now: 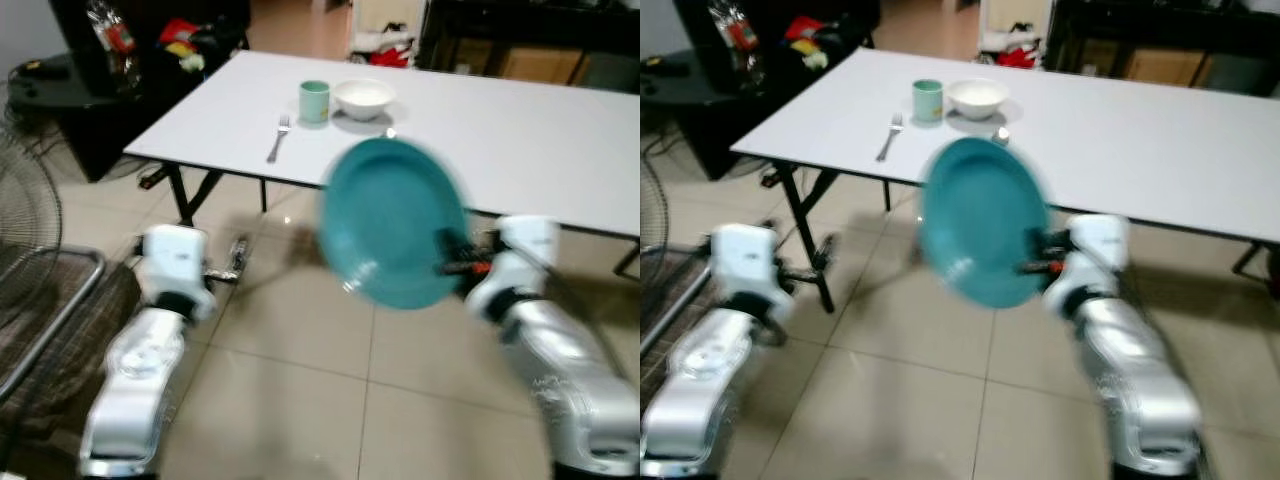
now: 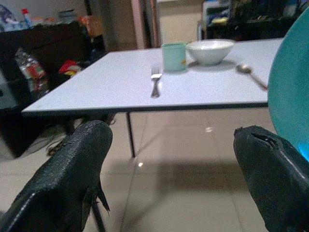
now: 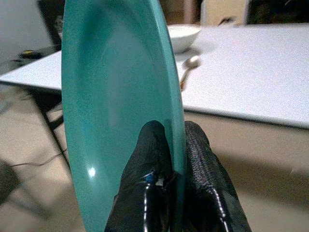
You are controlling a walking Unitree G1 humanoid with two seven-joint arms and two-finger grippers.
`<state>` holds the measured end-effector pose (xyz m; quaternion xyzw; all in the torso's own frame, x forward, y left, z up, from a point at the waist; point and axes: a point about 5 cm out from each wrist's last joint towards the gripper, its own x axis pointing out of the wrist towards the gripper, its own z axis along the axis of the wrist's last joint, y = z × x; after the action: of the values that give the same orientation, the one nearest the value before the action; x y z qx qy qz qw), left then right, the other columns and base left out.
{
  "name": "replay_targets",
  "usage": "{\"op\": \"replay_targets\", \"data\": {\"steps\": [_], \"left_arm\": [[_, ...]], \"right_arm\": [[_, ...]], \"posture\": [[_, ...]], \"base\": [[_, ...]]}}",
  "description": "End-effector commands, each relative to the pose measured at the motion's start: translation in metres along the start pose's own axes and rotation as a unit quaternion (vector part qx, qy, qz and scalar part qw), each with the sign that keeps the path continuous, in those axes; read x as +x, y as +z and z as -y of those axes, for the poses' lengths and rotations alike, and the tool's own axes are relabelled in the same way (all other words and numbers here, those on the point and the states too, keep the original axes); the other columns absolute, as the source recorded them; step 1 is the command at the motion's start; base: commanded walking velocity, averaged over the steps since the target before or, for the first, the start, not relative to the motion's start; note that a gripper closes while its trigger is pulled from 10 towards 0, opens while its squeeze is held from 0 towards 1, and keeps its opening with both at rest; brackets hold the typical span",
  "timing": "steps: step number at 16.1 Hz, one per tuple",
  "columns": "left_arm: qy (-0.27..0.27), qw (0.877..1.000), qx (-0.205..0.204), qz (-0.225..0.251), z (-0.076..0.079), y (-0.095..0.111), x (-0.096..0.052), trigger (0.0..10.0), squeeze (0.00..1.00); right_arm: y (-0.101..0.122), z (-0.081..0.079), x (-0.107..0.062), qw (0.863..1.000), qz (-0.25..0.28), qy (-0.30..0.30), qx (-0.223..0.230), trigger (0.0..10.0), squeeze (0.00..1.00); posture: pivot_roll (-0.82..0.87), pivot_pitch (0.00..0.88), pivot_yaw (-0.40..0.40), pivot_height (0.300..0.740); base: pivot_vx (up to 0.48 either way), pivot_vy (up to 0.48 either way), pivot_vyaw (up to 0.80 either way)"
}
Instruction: Setting the table
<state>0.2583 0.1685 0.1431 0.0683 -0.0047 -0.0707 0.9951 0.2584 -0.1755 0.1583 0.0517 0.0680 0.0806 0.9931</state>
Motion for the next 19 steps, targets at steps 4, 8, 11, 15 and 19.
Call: {"op": "replay_targets", "data": {"steps": [4, 8, 11, 15, 19], "left_arm": [[0.014, 1.000, 0.011, 0.001, -0.0099, 0.0035, -0.0028, 10.0, 0.00], [-0.001, 1.000, 0.012, 0.000, -0.0060, 0.0048, 0.0006, 10.0, 0.00], [-0.009, 1.000, 0.010, 0.002, -0.0034, 0.0063, 0.0037, 10.0, 0.00], [-0.012, 1.000, 0.011, 0.001, -0.0028, 0.0060, 0.0046, 10.0, 0.00], [-0.012, 1.000, 0.008, 0.001, -0.0021, 0.0056, 0.0054, 10.0, 0.00]], "right_arm": [[0.0073, -0.0137, 0.0045, 0.999, 0.027, 0.034, 0.003, 10.0, 0.00], [0.0027, -0.0113, -0.0027, 1.000, 0.024, 0.017, -0.010, 10.0, 0.00], [0.0011, -0.0106, -0.0048, 1.000, 0.022, 0.018, -0.003, 10.0, 0.00], [0.0016, -0.0113, -0.0052, 0.999, 0.023, 0.022, -0.002, 10.0, 0.00], [0.0026, -0.0112, -0.0044, 0.999, 0.023, 0.025, -0.001, 10.0, 0.00]], "posture": [[0.10, 0.000, -0.018, 0.740], [0.08, 0.000, 0.008, 0.740], [0.07, 0.000, 0.018, 0.740], [0.07, 0.000, 0.016, 0.740], [0.07, 0.000, 0.015, 0.740]], "base": [[0.301, 0.000, 0.00], [0.300, 0.000, 0.00], [0.299, 0.000, 0.00], [0.295, 0.000, 0.00], [0.294, 0.000, 0.00]]}}
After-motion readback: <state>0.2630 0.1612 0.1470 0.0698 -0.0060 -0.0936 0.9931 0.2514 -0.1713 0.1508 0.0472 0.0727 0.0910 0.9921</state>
